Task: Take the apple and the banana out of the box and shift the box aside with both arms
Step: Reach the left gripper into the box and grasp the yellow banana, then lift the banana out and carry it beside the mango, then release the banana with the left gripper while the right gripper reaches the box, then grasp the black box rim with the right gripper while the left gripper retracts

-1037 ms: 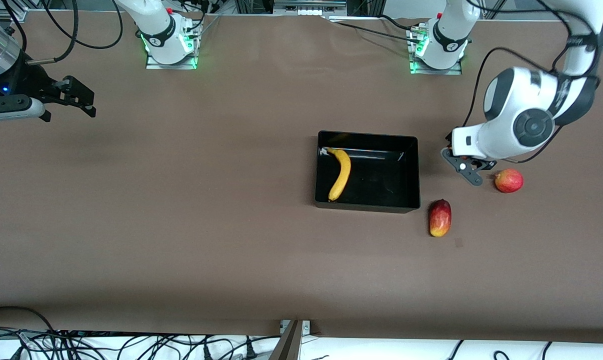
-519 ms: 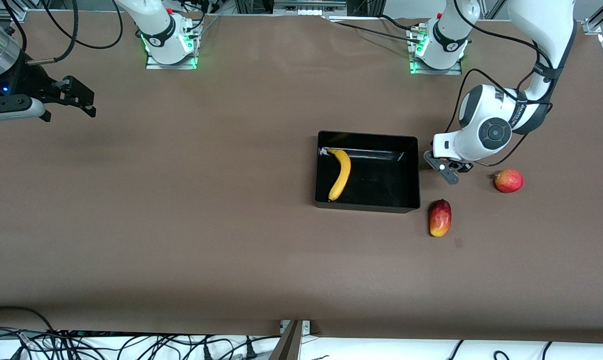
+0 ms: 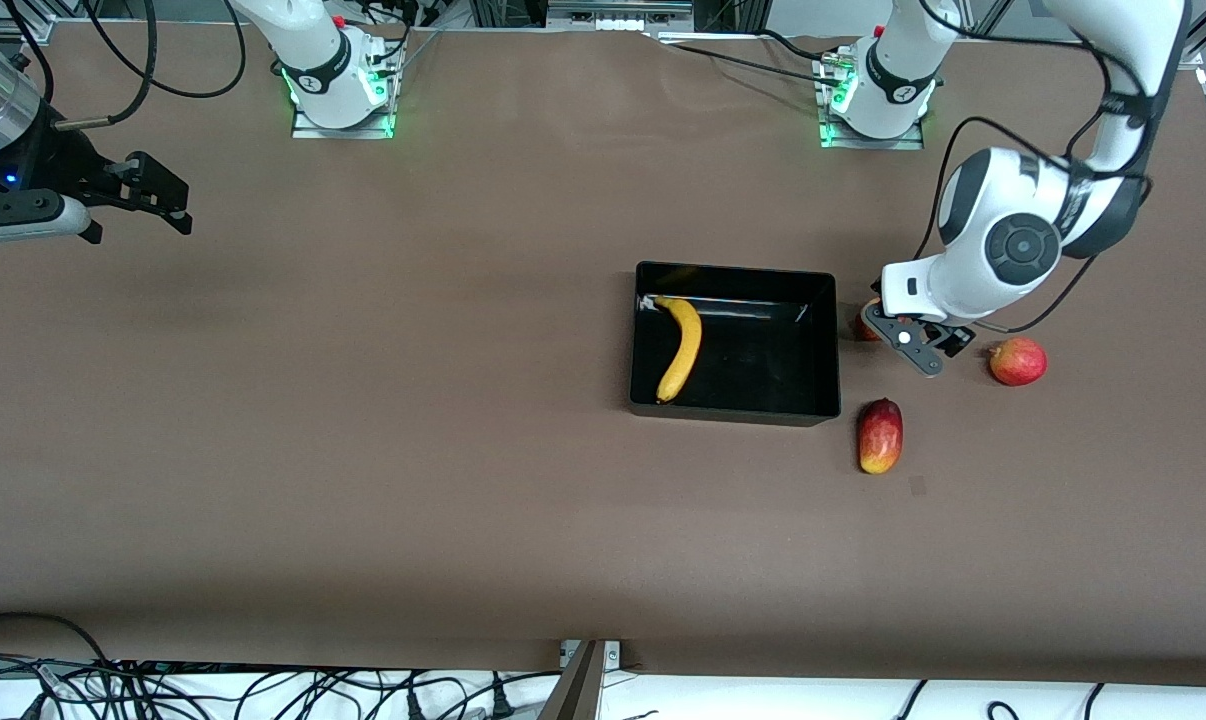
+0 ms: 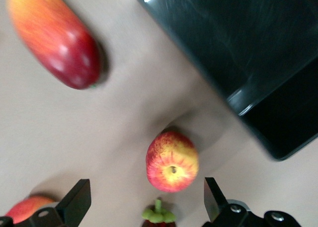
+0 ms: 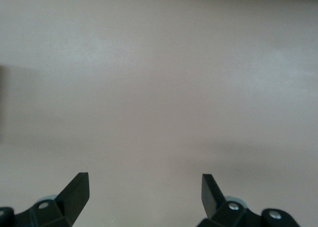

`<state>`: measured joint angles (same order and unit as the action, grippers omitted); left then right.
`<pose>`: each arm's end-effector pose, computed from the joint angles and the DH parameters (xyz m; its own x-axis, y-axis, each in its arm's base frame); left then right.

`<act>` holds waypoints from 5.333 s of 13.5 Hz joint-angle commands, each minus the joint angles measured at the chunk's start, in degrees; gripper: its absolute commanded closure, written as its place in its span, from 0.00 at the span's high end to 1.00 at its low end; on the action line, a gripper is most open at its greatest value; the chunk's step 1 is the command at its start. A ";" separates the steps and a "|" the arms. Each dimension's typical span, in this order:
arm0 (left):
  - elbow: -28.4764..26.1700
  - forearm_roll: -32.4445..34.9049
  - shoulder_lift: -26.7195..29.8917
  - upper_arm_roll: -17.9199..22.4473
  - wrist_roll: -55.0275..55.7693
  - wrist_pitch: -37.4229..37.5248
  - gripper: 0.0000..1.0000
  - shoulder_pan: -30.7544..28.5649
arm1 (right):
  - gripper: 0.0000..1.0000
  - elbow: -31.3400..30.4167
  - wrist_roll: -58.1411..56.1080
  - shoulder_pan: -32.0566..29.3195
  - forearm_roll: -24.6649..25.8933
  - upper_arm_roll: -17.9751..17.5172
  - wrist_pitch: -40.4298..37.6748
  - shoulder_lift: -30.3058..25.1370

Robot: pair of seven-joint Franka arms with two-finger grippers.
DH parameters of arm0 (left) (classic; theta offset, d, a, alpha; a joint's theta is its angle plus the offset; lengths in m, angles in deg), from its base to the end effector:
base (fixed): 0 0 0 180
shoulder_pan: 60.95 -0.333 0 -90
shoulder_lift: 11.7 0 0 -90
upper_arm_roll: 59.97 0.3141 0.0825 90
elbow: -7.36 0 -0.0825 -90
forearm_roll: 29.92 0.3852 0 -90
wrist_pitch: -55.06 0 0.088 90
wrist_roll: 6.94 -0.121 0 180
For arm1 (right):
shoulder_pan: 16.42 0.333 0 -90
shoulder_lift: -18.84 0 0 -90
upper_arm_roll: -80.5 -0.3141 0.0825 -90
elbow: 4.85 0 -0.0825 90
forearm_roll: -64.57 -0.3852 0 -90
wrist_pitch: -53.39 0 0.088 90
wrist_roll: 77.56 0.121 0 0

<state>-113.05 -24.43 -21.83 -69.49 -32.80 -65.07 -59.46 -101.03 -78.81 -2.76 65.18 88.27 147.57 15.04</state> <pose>0.5389 -0.0983 0.3065 0.7507 -0.6357 -0.1799 -0.6404 -0.7671 0.0384 0.5392 0.0522 0.5998 0.9917 0.1250 0.0308 0.1250 -0.9922 0.0023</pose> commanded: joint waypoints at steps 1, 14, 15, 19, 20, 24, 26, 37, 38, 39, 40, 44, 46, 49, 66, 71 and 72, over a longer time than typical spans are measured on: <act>5.53 -3.81 -0.68 -5.05 18.57 5.08 1.00 2.72 | 1.00 1.00 -0.77 -0.03 0.36 0.05 -0.75 0.29; 9.23 3.90 -23.71 -11.22 61.37 -23.75 1.00 15.99 | 1.00 0.91 -0.95 -0.12 0.35 0.14 -0.31 0.38; 9.23 6.52 -24.14 -11.31 60.67 -23.84 0.97 15.99 | 1.00 0.91 -0.95 -0.12 0.36 0.05 -0.13 0.38; 9.58 7.07 -25.03 -11.22 61.19 -23.05 0.15 15.91 | 1.00 0.91 -0.86 0.06 0.18 -0.03 0.39 0.73; 9.76 7.07 -23.90 -11.22 61.10 -21.39 0.09 15.56 | 1.00 0.99 -0.95 0.14 0.35 -0.04 0.92 0.90; 16.07 6.81 -19.77 -11.57 61.19 -4.80 0.00 15.21 | 1.00 1.08 -1.47 0.23 0.27 -0.12 1.54 2.31; 21.42 3.93 -17.39 -11.66 60.93 4.15 0.00 14.42 | 1.00 1.69 -2.70 0.23 0.01 -0.30 1.54 2.48; 24.09 4.51 -11.49 -3.86 36.23 19.77 0.00 -5.88 | 1.00 3.55 -2.18 4.26 -1.14 -0.91 -6.46 7.67; 22.70 4.87 -12.10 -2.01 36.14 17.49 0.00 -6.24 | 1.00 3.20 -1.92 5.67 -1.75 -0.91 -6.03 8.11; 21.29 4.88 -12.37 -0.60 36.14 14.17 0.00 -6.42 | 1.00 3.11 -0.70 7.86 -2.10 -0.91 -4.80 9.85; 19.54 4.88 -13.07 0.11 36.14 10.65 0.00 -6.77 | 1.00 3.10 2.80 9.44 -2.37 -0.91 -1.66 11.70; 11.80 5.05 -16.14 2.31 35.71 -7.45 0.04 -8.43 | 1.00 3.81 21.50 18.58 -5.79 -0.91 9.59 21.18; 11.08 5.05 -17.55 2.84 31.95 -11.43 0.05 -9.05 | 1.00 3.89 26.98 22.44 -5.88 -0.91 16.97 25.32; 10.47 5.05 -19.05 3.72 29.99 -13.02 0.30 -9.49 | 1.00 7.21 37.17 28.95 -7.11 -0.91 25.60 32.34; 40.18 -6.01 4.65 6.35 27.97 42.79 1.00 0.97 | 0.00 18.93 54.25 40.49 -7.47 -0.48 35.03 50.21; 23.64 -5.41 14.79 7.06 28.67 29.86 1.00 0.70 | 0.00 18.75 53.28 40.22 -7.38 0.40 32.84 49.69; 24.34 -5.32 14.70 7.06 28.67 30.47 1.00 0.44 | 0.00 18.92 52.50 40.22 -7.47 1.36 31.17 48.99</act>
<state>-86.28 -28.52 -9.65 -62.92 -3.87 -33.77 -58.86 -83.07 -24.79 37.55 57.59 88.12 182.35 64.72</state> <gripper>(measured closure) 0.000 0.947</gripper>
